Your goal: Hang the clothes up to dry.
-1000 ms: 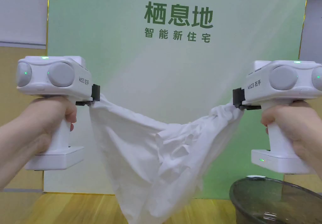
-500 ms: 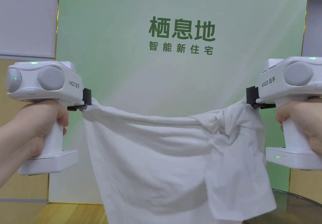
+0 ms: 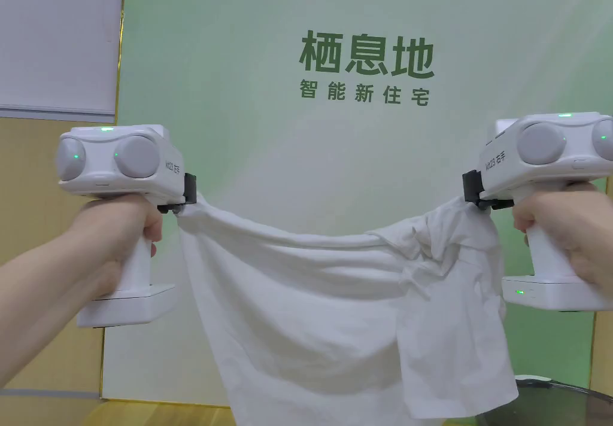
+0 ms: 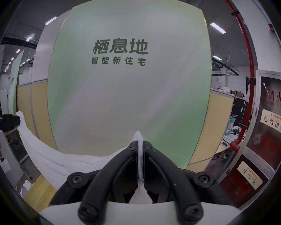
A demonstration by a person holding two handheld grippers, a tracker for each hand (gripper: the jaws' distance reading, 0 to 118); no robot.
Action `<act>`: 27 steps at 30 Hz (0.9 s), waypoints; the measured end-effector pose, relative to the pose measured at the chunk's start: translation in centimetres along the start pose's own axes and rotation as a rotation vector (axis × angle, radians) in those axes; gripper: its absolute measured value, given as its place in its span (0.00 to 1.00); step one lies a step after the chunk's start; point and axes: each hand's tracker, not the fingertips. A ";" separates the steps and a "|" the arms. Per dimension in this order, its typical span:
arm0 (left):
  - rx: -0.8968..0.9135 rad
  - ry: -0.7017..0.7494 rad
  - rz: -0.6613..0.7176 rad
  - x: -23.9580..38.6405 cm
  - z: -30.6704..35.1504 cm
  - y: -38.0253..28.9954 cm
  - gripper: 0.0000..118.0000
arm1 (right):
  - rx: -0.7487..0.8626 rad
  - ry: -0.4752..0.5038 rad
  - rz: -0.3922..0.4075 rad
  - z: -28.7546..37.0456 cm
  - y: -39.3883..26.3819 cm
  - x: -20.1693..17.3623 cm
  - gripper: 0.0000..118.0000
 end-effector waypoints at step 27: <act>-0.107 0.066 -0.093 2.0 -14.4 -3.1 0.01 | -0.164 -0.003 -0.010 -19.2 -7.1 -2.5 0.03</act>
